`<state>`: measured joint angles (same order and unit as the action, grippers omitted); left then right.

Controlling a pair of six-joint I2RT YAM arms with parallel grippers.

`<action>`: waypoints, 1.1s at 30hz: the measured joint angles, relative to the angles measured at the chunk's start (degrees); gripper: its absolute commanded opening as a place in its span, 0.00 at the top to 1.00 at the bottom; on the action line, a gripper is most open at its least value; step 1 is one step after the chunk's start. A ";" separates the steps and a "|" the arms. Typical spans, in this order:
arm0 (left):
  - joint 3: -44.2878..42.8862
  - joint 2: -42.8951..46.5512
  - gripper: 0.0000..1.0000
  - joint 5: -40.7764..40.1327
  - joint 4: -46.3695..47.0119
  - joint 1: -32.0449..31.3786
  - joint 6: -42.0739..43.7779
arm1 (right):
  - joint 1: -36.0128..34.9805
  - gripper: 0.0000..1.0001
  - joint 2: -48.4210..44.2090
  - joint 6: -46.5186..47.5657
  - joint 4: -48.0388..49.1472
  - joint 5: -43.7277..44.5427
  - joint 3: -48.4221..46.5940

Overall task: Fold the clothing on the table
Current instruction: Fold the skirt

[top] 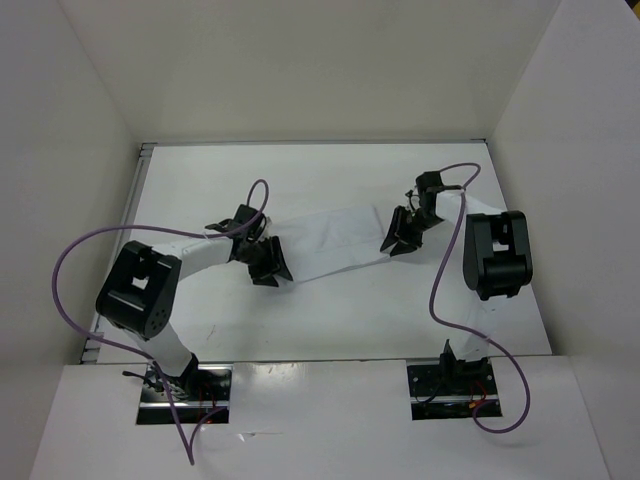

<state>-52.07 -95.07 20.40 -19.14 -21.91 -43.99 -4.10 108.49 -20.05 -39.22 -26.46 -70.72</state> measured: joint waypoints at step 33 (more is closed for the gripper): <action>-0.70 -5.75 0.99 2.49 4.90 -1.51 -2.69 | 0.35 0.60 -0.20 1.01 1.16 -2.84 2.36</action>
<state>-52.77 -100.82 22.90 -14.24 -23.42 -46.68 -3.75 108.29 -19.05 -38.06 -29.30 -68.36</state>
